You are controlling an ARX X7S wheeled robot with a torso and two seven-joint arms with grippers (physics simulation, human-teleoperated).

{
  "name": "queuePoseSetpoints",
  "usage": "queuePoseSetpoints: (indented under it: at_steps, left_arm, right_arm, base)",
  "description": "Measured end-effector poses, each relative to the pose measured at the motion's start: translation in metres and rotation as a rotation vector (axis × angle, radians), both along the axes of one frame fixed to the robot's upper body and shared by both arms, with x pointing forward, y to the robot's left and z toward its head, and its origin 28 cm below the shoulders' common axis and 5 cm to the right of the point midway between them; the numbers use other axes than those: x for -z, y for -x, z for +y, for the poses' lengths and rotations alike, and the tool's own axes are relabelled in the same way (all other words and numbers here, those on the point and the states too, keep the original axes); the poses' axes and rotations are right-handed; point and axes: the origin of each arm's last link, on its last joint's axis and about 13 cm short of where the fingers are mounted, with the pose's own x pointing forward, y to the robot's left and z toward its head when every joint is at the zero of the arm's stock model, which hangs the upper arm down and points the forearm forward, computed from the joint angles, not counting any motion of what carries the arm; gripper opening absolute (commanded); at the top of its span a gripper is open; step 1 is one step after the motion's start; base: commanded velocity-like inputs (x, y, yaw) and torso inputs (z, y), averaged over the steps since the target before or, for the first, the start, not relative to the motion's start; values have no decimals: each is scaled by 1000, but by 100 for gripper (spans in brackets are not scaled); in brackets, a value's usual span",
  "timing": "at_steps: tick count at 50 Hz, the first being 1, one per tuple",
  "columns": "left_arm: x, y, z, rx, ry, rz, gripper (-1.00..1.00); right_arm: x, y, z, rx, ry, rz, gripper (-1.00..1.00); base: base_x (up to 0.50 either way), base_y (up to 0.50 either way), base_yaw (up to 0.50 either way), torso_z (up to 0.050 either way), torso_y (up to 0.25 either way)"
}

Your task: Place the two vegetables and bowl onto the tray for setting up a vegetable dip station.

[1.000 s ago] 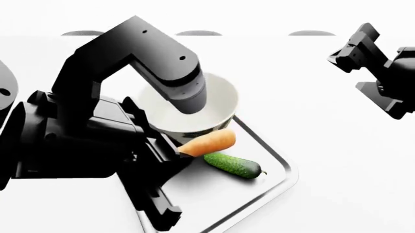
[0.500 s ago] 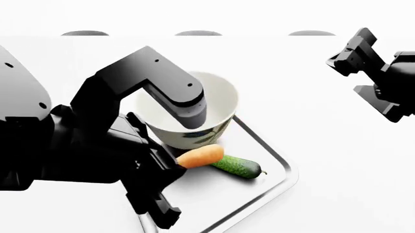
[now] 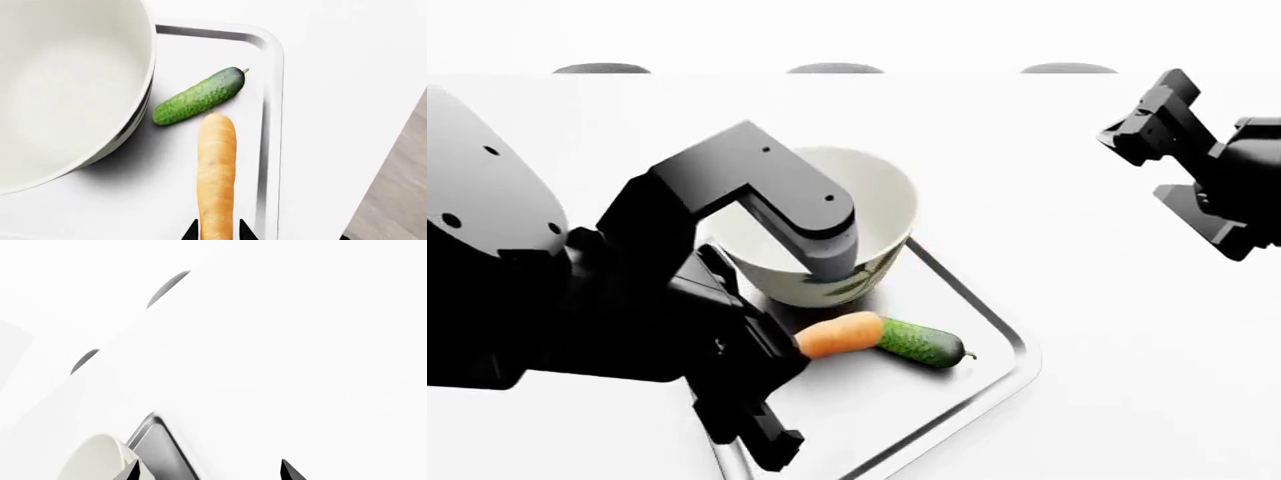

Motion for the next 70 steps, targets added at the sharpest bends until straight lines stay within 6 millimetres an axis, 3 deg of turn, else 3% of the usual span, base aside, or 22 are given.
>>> queuePoseSetpoints:
  at_steps: [16, 17, 42, 55, 70]
  left_arm:
    - [4, -6, -3, 14, -9, -2, -100]
    - [3, -6, -3, 16, -6, -7, 100]
    - [-30, 10, 5, 16, 48, -172, 100]
    - [-61, 15, 16, -116, 114, -365, 100]
    - [-86, 25, 26, -276, 136, -591, 100]
  right_arm:
    - [2, 1, -2, 4, -6, 0, 100]
    - [2, 1, -2, 4, -7, 0, 100]
    - [-1, 4, -3, 10, -13, 0, 100]
    - [-13, 8, 3, -13, 22, -17, 100]
    - [-39, 53, 24, -111, 214, -123, 100]
  base:
    - [0, 0, 0, 0, 1]
    - [0, 0, 0, 0, 0]
    - [0, 0, 0, 0, 0]
    - [0, 0, 0, 0, 0]
    - [0, 0, 0, 0, 0]
